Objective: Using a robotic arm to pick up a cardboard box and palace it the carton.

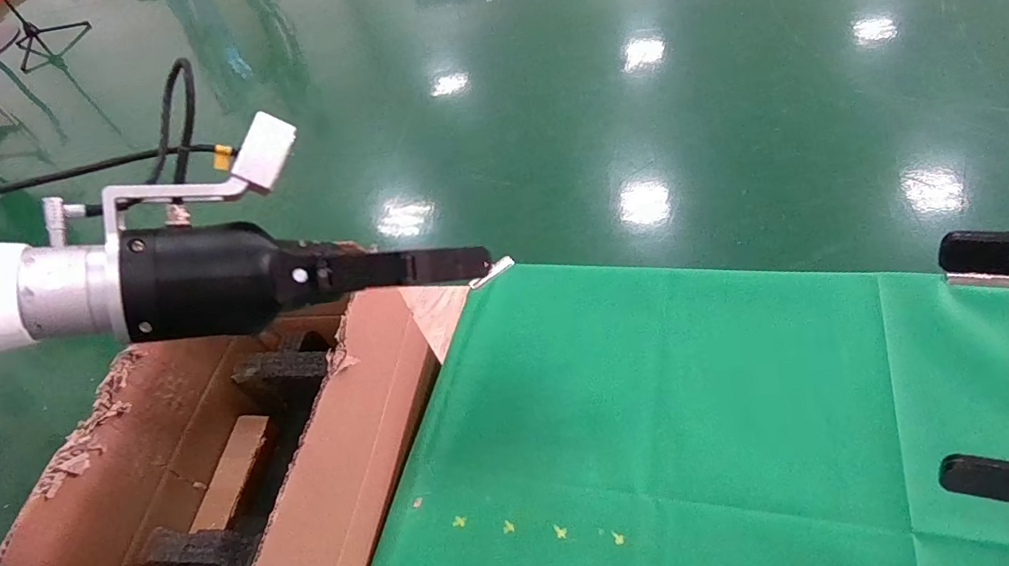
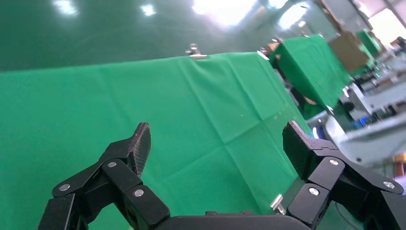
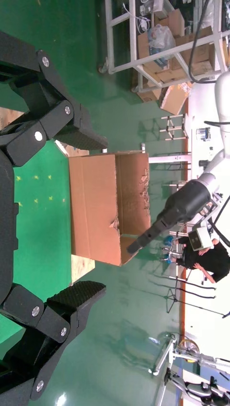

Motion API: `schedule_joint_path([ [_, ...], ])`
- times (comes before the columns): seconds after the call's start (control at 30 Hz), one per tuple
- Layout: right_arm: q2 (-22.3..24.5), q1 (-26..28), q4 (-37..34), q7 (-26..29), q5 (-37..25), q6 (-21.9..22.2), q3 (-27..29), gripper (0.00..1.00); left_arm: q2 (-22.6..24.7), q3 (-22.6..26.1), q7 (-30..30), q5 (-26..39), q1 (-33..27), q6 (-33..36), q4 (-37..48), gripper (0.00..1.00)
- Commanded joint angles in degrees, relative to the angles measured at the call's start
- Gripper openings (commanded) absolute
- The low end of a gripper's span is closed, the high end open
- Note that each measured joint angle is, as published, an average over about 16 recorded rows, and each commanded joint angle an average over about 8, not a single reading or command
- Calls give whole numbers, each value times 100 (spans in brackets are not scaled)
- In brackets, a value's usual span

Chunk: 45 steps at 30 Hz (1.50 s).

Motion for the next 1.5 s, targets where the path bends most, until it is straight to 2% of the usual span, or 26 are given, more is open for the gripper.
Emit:
schedule_joint_path([
  [0.03, 0, 0, 0, 0, 0, 0, 0, 100, -27, -212, 152, -43, 198, -10, -247, 100],
  [1.07, 0, 0, 0, 0, 0, 0, -1, 100, -468, -3658, 2626, -744, 3421, -164, -4257, 100],
  [1.3, 1, -1, -1, -1, 1, 1, 0, 100, -532, -4174, 2967, -851, 3912, -180, -4860, 100],
  [1.5, 1, -1, -1, -1, 2, 2, 0, 100, -544, -4239, 2988, -876, 3976, -185, -4930, 100],
])
